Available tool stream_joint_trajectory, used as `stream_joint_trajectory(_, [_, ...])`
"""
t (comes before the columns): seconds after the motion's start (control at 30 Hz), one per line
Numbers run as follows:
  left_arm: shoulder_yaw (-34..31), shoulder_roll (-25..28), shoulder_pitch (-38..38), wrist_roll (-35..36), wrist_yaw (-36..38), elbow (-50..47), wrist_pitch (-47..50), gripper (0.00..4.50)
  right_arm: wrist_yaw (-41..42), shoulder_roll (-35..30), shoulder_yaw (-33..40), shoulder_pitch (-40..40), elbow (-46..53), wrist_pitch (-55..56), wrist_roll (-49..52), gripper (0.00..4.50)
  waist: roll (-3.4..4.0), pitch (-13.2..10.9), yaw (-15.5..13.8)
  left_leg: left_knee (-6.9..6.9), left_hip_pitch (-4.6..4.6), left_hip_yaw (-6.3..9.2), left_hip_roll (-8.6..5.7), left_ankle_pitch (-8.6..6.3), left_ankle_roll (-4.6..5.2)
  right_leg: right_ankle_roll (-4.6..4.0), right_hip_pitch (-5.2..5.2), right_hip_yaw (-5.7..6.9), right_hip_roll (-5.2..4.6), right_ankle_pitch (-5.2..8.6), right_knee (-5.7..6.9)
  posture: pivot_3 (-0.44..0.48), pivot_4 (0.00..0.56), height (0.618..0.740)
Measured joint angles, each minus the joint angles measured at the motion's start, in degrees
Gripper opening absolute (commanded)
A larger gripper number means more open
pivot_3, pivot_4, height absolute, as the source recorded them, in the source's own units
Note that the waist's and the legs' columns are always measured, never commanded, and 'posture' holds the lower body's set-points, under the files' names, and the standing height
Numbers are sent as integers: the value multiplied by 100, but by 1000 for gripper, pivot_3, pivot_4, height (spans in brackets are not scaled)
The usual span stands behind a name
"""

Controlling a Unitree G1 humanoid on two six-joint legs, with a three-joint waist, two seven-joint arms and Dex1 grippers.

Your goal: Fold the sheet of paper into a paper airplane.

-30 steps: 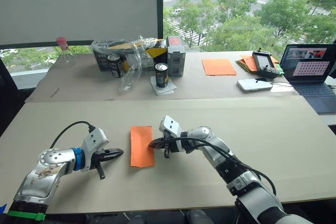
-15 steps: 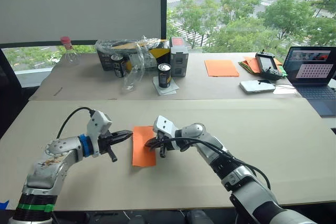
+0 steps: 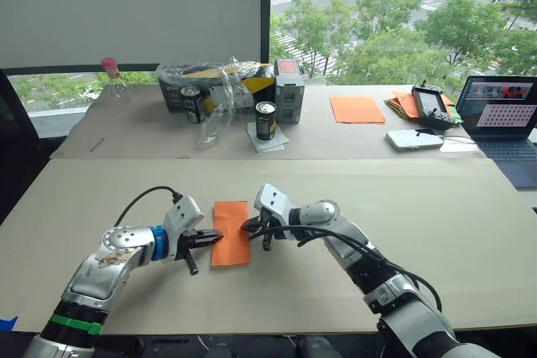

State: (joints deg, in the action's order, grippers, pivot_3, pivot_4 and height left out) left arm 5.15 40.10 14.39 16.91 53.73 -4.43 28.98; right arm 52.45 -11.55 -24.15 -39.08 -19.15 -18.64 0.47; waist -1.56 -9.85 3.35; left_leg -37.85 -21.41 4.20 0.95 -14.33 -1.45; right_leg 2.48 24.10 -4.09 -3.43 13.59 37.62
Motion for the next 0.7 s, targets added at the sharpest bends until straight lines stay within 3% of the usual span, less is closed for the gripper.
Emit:
stream_joint_trajectory(0.1, [50, -31, 65, -38, -12, 60, -20, 0, -73, 68, -2, -60, -211, 245, -85, 25, -1, 3, 7, 0, 3, 0, 1, 0, 0, 0, -3, 1, 1, 0, 1, 0, 150, 730])
stream_joint_trajectory(0.5, [-43, 30, -133, -107, -58, -63, -37, 0, -939, 639, 379, -1396, -2947, 1455, -266, 25, 5, 15, 64, 3, 24, 2, 3, 0, 0, -4, -16, 0, 3, 2, 6, 0, 150, 730])
stream_joint_trajectory(0.7, [-50, 29, -147, -108, -70, -82, -33, 0, -1199, 776, 592, -1690, -3777, 2026, -375, 25, 5, 16, 66, 5, 24, 3, 2, 0, 0, -4, -15, 0, 3, 2, 7, 0, 150, 730])
